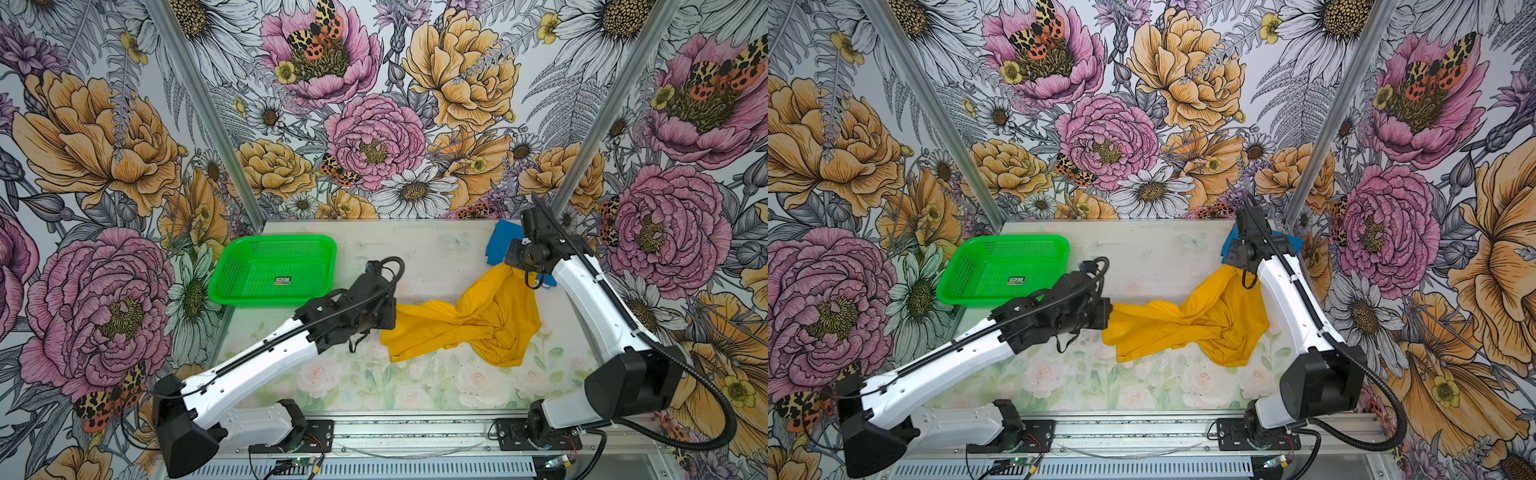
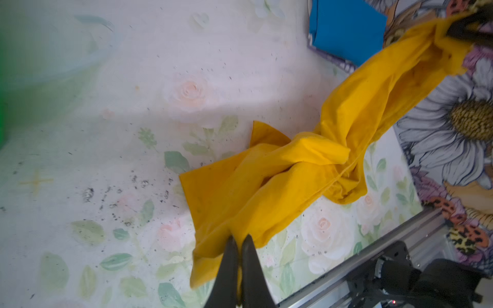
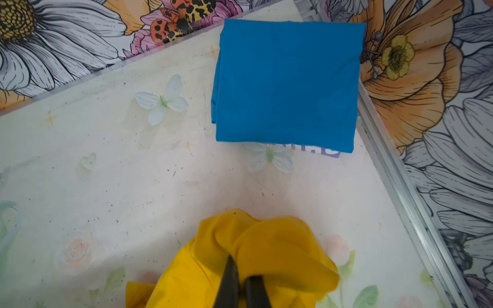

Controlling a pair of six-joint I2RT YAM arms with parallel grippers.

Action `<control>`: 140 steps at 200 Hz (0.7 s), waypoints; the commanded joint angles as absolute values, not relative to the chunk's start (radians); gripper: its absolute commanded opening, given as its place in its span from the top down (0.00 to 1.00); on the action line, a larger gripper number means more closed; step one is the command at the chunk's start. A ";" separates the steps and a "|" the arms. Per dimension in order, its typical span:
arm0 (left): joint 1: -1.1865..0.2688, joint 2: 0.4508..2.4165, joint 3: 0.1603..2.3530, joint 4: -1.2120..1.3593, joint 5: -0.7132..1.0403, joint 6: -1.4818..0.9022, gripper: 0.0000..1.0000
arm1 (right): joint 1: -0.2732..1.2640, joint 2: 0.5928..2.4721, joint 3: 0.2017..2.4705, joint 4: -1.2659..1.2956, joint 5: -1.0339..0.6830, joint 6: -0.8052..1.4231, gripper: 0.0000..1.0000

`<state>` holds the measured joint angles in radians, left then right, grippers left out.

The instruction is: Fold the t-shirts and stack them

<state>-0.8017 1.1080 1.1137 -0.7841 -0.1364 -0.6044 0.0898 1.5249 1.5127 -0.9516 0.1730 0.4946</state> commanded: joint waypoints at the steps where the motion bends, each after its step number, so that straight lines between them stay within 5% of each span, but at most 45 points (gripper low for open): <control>1: -0.681 1.029 1.093 -0.819 0.008 -0.506 1.00 | 0.067 1.546 1.593 -0.910 0.066 0.471 1.00; 56: -0.341 1.059 1.247 -0.846 0.146 -0.389 1.00 | 0.018 1.430 1.595 -0.899 -0.318 0.392 1.00; 97: -0.240 1.215 1.474 -0.847 0.175 -0.331 1.00 | -0.105 1.300 1.553 -0.902 -0.473 0.407 1.00; 140: -0.211 1.537 1.855 -0.848 0.166 -0.270 1.00 | -0.216 1.505 1.711 -0.862 -0.607 0.447 1.00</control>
